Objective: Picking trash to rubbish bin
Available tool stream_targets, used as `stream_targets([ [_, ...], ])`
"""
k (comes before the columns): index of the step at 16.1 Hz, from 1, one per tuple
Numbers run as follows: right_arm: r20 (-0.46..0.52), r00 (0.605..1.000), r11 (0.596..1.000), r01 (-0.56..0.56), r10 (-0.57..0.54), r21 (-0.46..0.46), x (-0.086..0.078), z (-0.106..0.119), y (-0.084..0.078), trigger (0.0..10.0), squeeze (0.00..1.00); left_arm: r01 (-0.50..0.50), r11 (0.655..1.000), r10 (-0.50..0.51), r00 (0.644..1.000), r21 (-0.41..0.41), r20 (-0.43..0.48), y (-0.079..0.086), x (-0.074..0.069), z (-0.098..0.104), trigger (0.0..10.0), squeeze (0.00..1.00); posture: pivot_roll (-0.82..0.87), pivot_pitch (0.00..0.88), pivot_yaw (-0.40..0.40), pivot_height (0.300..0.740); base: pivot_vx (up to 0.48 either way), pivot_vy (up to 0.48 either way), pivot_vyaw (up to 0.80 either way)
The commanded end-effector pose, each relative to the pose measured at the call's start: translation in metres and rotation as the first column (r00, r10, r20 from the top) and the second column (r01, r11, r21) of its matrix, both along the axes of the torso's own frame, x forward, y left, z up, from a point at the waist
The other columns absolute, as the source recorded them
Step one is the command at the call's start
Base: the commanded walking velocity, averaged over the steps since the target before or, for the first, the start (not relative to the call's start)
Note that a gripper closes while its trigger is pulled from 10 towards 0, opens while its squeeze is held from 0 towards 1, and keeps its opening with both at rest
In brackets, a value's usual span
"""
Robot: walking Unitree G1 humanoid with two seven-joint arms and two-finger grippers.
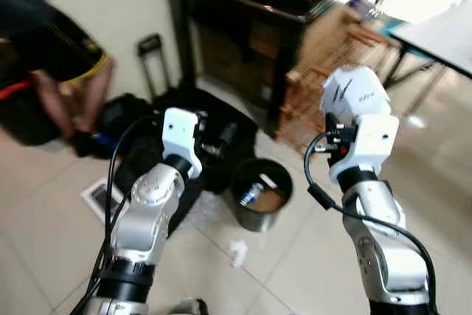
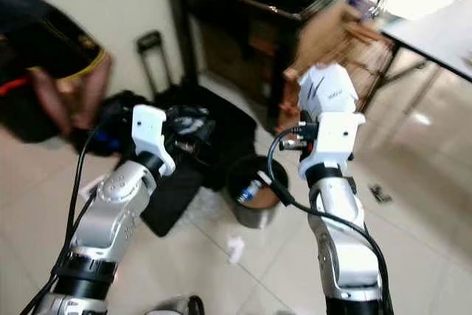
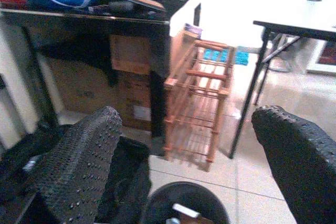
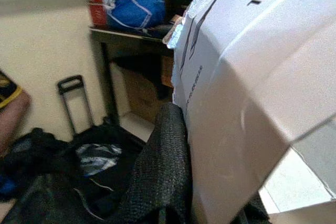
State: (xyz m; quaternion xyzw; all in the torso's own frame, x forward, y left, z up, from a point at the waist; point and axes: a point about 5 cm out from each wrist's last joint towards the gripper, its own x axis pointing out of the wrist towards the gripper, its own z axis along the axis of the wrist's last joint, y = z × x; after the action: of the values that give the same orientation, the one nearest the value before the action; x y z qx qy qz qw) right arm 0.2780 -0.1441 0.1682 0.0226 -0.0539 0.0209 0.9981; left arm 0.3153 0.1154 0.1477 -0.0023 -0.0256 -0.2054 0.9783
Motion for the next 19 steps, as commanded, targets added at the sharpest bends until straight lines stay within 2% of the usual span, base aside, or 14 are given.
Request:
stream_targets([
  [1,0.009,1.0,1.0,-0.005,0.005,0.003,-0.0011,0.0017,0.0007,10.0,0.0,0.001,1.0,-0.001,1.0,-0.003,-0.003,0.001,-0.0013,-0.0007,10.0,0.0,-0.03,0.107,0.035,0.74,0.0,0.0,-0.69],
  [5,0.017,1.0,1.0,-0.002,0.002,-0.002,-0.0014,0.0026,0.0003,10.0,0.0,0.03,1.0,-0.03,1.0,-0.008,0.0,-0.0005,-0.002,-0.0003,10.0,0.0,-0.03,0.106,0.037,0.74,0.076,0.0,0.0],
  [19,0.016,1.0,1.0,-0.005,0.005,-0.01,-0.0007,0.002,0.0015,10.0,0.0,0.043,0.999,-0.043,0.999,-0.008,-0.001,-0.0022,-0.0031,-0.0011,10.0,0.0,-0.04,0.109,0.035,0.74,0.391,0.0,0.0],
])
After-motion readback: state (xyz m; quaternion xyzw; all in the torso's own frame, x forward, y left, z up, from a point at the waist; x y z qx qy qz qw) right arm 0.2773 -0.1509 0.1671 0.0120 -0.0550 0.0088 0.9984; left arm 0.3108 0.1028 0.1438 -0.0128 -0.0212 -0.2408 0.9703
